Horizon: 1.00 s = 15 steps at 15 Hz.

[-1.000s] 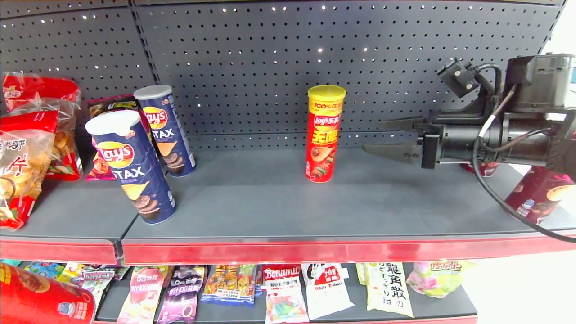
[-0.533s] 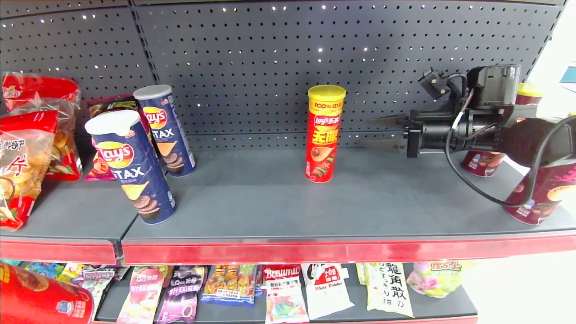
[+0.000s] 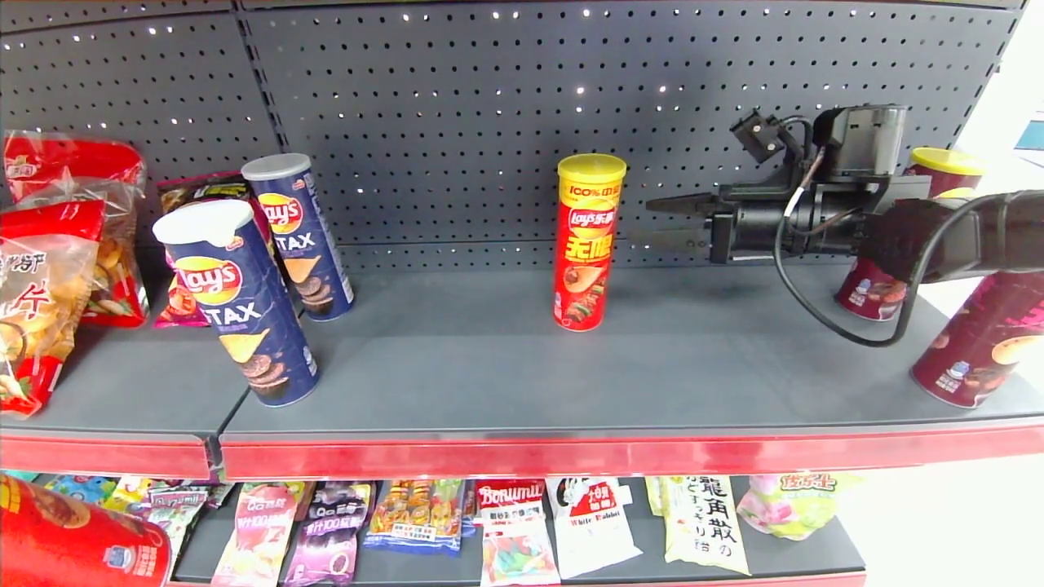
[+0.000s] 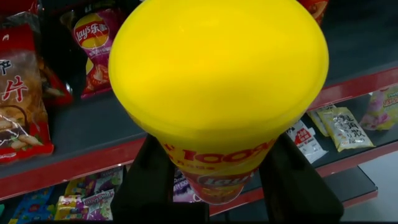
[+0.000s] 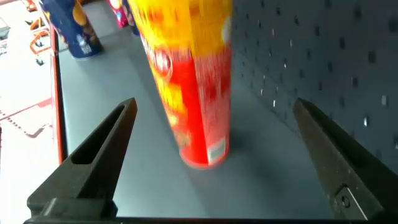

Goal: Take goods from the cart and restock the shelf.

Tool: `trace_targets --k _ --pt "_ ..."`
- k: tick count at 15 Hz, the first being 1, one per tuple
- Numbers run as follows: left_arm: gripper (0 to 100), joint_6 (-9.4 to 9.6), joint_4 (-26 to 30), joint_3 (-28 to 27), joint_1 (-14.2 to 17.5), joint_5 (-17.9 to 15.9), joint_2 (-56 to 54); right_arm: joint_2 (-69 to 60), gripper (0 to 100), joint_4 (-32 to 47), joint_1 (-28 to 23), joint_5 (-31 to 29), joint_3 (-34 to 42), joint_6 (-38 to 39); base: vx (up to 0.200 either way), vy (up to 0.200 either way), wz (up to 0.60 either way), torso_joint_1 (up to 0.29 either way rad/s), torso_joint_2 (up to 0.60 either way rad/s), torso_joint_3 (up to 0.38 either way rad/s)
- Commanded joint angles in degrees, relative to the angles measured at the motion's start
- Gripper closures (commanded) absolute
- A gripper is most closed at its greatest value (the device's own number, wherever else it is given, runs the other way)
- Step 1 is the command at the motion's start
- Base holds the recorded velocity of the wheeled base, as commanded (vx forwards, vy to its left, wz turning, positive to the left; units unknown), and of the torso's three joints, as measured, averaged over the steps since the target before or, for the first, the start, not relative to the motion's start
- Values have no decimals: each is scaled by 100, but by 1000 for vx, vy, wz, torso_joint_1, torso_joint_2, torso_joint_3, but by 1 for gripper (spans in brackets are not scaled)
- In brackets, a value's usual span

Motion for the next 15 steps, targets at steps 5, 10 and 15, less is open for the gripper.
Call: trace_targets --k 5,10,15 --pt "100 0 2 -5 -1 -6 -12 304 0 -1 353 -52 -370 3 0 0 0 0 0 0" --pt "100 0 2 12 -1 -6 -12 330 0 8 468 -52 -510 3 0 0 0 0 0 0" --pt "100 0 2 4 -1 -6 -12 629 0 34 608 -87 -976 21 0 0 0 0 0 0"
